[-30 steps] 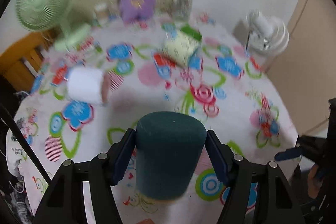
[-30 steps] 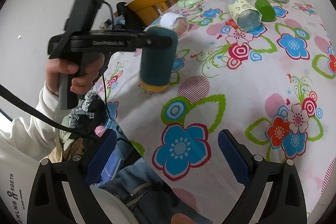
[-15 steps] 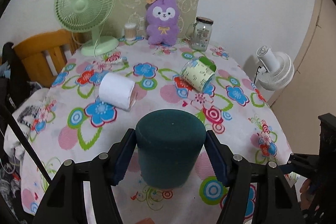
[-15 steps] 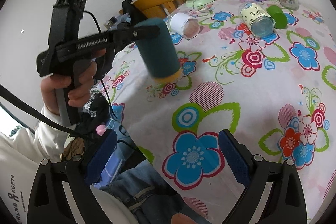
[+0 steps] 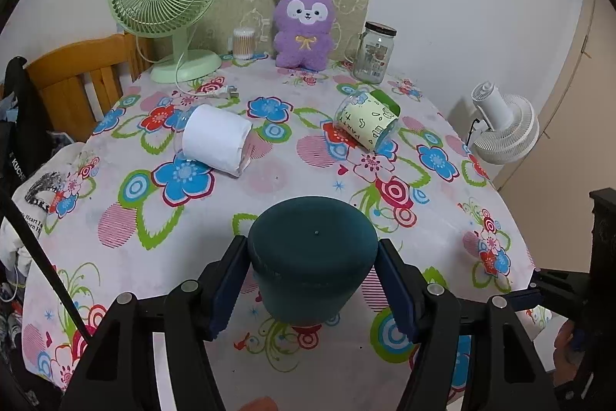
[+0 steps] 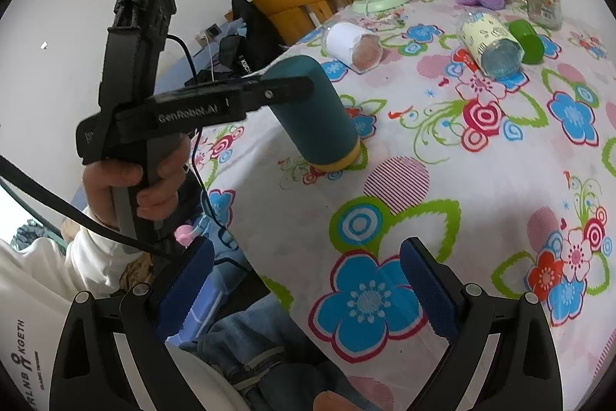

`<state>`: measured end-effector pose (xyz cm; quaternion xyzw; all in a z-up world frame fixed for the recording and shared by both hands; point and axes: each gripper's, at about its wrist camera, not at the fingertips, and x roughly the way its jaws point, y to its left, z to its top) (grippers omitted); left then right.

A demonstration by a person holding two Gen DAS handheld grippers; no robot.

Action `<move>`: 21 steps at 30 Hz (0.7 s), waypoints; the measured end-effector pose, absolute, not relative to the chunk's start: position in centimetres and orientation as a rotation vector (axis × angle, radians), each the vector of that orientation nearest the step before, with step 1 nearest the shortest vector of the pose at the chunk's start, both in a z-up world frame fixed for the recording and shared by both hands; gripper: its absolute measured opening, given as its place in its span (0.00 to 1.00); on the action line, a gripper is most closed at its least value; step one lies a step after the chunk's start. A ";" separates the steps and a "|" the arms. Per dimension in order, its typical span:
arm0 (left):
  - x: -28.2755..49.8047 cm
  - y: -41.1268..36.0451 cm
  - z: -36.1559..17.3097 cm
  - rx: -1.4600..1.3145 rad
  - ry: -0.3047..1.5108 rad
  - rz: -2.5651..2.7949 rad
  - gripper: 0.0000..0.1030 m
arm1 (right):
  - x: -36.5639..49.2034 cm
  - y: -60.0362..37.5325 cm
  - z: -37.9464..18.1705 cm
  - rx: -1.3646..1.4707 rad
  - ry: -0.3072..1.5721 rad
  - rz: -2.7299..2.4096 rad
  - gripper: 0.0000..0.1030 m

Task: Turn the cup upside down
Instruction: 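Rotate the teal cup rim-down with the left gripper and set it down, then open the left gripper and withdraw it from the upside-down cup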

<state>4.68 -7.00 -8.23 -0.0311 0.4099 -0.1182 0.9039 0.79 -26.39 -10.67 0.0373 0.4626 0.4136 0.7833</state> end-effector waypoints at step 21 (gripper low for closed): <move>3.5 -6.1 -6.0 -0.096 0.823 -0.257 0.91 | 0.9 -24.9 -7.1 0.047 0.862 0.901 1.00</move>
